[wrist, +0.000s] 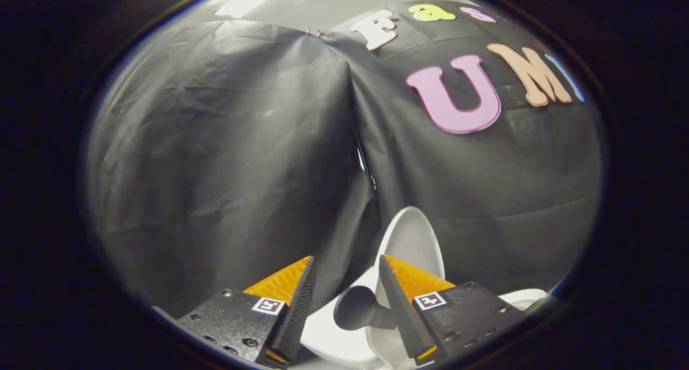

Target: Open the toilet lid.

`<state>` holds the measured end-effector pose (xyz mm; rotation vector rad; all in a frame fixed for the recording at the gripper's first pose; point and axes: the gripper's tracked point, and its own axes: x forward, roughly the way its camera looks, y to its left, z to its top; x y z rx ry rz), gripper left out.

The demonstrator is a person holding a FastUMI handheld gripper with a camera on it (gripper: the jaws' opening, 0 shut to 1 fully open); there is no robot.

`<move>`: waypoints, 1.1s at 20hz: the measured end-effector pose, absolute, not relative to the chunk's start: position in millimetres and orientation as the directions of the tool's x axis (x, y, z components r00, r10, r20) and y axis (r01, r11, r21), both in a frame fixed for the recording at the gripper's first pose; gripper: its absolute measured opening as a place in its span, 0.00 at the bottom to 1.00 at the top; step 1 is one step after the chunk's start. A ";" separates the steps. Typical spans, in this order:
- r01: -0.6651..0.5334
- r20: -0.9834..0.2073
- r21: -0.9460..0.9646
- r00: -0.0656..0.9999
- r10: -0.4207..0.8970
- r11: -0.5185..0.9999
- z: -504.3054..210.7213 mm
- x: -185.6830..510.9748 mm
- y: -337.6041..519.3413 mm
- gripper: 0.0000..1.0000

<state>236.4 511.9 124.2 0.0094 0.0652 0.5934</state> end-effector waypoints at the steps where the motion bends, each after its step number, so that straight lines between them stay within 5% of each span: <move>1: -0.568 -0.018 0.014 0.823 0.568 0.823 140.3 231.5 508.1 0.73; 15: -0.214 0.116 -0.026 0.969 0.216 0.976 206.3 215.2 238.6 0.78; 22: 0.096 0.200 0.051 0.974 -0.105 0.994 198.5 144.6 47.3 0.78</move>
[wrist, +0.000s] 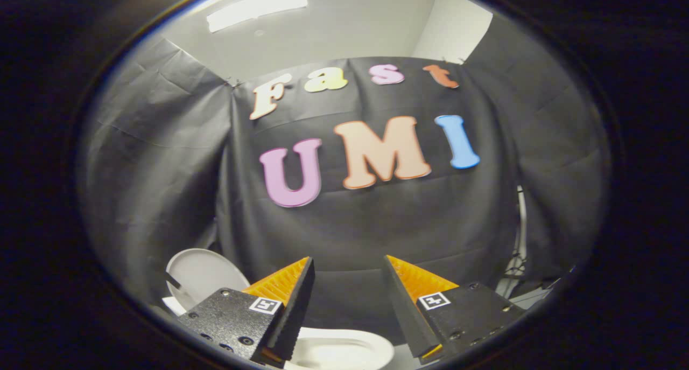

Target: Open the toilet lid.

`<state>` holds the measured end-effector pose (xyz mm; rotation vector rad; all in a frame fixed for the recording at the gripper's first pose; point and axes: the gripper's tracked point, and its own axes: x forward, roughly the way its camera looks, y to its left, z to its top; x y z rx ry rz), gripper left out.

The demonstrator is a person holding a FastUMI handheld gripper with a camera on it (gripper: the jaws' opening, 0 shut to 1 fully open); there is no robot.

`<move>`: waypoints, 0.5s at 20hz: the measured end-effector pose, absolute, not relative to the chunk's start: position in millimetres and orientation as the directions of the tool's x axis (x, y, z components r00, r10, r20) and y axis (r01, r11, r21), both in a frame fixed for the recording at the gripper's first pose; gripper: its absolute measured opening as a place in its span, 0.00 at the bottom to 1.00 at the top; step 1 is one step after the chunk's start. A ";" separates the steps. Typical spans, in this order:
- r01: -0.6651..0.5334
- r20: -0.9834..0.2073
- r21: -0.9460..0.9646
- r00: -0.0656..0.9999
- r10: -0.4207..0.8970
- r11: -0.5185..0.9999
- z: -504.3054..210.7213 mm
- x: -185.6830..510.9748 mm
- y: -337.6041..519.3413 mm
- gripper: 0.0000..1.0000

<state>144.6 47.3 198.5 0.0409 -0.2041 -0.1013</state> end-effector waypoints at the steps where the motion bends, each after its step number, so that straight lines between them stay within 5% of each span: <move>1: 0.137 0.200 0.054 0.969 -0.145 0.989 196.2 134.0 21.3 0.78; 10: 0.360 0.256 0.003 0.902 -0.349 0.933 184.5 22.5 -103.7 0.77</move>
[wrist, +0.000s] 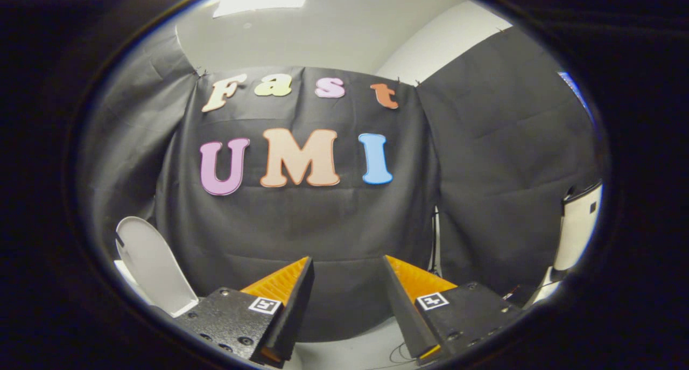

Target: Open the toilet lid.

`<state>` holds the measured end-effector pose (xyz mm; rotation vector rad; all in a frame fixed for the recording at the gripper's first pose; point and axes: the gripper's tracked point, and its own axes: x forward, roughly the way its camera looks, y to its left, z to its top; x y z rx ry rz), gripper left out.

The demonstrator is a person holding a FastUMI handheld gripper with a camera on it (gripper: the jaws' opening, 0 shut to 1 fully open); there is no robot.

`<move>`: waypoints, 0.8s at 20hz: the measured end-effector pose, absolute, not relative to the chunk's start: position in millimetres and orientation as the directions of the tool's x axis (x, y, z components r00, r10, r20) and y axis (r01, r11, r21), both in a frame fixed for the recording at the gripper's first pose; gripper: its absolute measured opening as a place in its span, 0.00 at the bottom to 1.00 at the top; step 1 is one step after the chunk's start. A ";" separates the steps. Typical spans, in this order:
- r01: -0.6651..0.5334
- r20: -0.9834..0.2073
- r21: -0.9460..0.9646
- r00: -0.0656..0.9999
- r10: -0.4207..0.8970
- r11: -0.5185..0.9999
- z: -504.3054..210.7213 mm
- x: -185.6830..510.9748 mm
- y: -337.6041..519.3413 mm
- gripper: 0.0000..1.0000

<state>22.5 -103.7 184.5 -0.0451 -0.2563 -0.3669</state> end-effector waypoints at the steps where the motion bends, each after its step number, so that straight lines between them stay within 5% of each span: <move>1: 0.357 0.267 -0.007 0.901 -0.342 0.934 187.1 16.3 -106.2 0.76; 6: 0.347 0.279 -0.086 0.908 -0.312 0.934 183.4 -4.1 -109.0 0.76; 16: 0.065 0.049 -0.113 0.997 -0.060 0.992 136.7 17.4 -84.6 0.74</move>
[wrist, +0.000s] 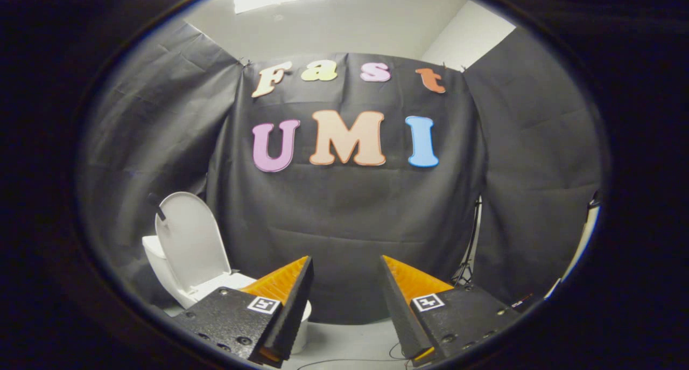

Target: Open the toilet lid.

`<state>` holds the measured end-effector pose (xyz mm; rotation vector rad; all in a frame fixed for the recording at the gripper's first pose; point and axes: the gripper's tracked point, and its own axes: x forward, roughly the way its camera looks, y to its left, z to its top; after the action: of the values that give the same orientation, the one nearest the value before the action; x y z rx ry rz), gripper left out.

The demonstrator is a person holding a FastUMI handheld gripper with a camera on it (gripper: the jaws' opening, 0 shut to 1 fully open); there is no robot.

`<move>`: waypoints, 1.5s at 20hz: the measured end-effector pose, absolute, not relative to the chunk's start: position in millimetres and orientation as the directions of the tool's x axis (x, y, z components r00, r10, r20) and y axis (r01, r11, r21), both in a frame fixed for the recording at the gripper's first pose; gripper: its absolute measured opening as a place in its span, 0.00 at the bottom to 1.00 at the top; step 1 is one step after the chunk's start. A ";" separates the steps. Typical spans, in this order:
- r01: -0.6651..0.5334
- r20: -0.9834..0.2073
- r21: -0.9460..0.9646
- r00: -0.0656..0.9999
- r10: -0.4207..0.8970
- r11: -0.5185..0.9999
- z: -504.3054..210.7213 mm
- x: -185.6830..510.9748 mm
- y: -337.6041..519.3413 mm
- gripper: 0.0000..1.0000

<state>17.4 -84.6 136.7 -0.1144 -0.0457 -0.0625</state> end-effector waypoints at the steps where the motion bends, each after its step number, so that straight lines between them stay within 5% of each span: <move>1: 0.050 0.042 -0.089 0.998 -0.047 0.995 135.9 22.3 -84.6 0.74; 8: -0.155 0.161 0.103 0.977 0.137 0.982 144.6 30.7 -84.5 0.78; 30: -0.200 0.119 0.028 0.973 0.195 0.979 111.3 28.6 -123.0 0.78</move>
<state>28.6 -123.0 111.3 0.0403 -0.1163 0.1995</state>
